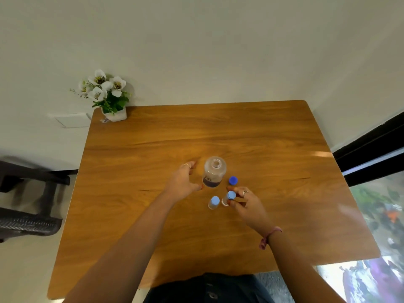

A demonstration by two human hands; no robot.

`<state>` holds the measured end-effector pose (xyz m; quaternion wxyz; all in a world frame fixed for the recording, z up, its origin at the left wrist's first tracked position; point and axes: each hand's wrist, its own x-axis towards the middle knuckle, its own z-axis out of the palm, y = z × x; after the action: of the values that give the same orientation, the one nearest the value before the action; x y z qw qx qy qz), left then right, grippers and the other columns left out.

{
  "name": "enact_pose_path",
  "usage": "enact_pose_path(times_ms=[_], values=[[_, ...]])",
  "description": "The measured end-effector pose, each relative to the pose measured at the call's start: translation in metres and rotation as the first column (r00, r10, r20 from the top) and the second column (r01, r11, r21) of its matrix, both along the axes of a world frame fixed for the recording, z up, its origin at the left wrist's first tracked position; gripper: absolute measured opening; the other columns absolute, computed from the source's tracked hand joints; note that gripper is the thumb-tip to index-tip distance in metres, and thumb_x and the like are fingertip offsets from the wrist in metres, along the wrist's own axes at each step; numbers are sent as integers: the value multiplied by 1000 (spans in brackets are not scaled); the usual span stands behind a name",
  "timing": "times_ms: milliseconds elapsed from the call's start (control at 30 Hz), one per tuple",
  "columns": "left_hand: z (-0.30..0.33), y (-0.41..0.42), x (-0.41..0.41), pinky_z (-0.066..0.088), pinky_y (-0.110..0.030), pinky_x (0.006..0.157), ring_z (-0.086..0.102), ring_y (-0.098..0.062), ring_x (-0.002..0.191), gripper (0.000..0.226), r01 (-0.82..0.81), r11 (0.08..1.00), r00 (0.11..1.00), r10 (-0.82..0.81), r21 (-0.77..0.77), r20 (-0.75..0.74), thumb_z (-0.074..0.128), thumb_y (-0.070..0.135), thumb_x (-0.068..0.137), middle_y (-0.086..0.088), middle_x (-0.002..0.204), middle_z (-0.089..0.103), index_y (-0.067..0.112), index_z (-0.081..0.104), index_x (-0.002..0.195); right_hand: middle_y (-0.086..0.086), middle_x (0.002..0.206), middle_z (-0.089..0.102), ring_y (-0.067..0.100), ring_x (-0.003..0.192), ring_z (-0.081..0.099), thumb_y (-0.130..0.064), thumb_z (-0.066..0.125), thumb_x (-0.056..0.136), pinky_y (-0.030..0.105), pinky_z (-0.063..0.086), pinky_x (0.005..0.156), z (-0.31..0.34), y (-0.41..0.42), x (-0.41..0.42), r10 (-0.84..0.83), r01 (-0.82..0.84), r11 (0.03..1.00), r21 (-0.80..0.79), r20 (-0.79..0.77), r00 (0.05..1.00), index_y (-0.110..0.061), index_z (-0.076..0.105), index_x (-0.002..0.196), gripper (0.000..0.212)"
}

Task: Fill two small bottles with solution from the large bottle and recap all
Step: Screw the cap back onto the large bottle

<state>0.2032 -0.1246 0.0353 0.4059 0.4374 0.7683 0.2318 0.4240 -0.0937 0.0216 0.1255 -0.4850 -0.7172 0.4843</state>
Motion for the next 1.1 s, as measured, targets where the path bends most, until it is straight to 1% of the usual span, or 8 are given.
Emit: enact_pose_path(times_ms=[367,467,533,700,800,867,967,1100], values=[[-8,5,3,40,-34,107,42,-18,132,89,-33,999,999,33,19,38,80,14,73,-3,147,40,13,29,146,-8,119,52,4,107,53,-12,64,86,10,46,87,-3,0,6,46,-45,999,-22,53,998,-17,54,127,43],[-7,10,7,37,-31,109,39,-18,134,92,-41,998,997,38,43,72,81,14,72,-4,149,38,12,27,147,-8,124,50,5,113,51,-9,67,82,23,49,91,-3,8,14,71,-67,996,-51,87,994,-20,50,130,51],[-8,12,11,31,-24,107,36,-17,137,96,-46,997,991,38,60,125,83,14,71,-3,150,35,12,25,148,-8,125,49,6,112,51,-4,65,82,25,48,91,-2,16,21,82,-74,995,-72,113,990,-20,49,130,53],[-12,14,19,28,-23,108,31,-13,139,109,-68,992,973,43,105,229,88,17,63,2,151,32,17,21,149,-3,110,64,6,98,60,-6,54,90,19,48,83,-5,45,25,-111,110,994,9,95,989,-18,57,122,35],[-18,14,25,31,-31,113,37,-11,135,108,-115,988,952,79,106,295,91,21,58,4,146,41,22,27,146,-4,113,57,11,98,59,-14,63,86,20,47,81,-17,60,12,-96,96,995,8,130,987,-22,54,124,40],[-19,16,28,39,-26,106,43,-10,130,94,-144,984,946,107,103,306,90,21,59,8,134,51,21,38,137,-5,116,47,12,101,55,-17,70,81,24,46,87,-30,65,1,-40,36,999,25,177,983,-21,52,127,49],[-14,16,31,41,-3,82,52,-1,110,73,-189,974,931,138,123,337,88,11,62,24,109,54,27,45,117,0,114,48,15,102,54,-17,71,80,28,46,94,-48,65,-11,-11,0,998,63,172,985,-16,54,125,48],[-7,17,31,43,-1,82,56,2,106,66,-250,954,917,177,168,358,88,7,61,21,107,59,30,51,111,1,115,58,15,105,55,-19,67,82,32,47,96,-59,64,-15,-13,-10,993,120,185,983,-18,57,121,40]])
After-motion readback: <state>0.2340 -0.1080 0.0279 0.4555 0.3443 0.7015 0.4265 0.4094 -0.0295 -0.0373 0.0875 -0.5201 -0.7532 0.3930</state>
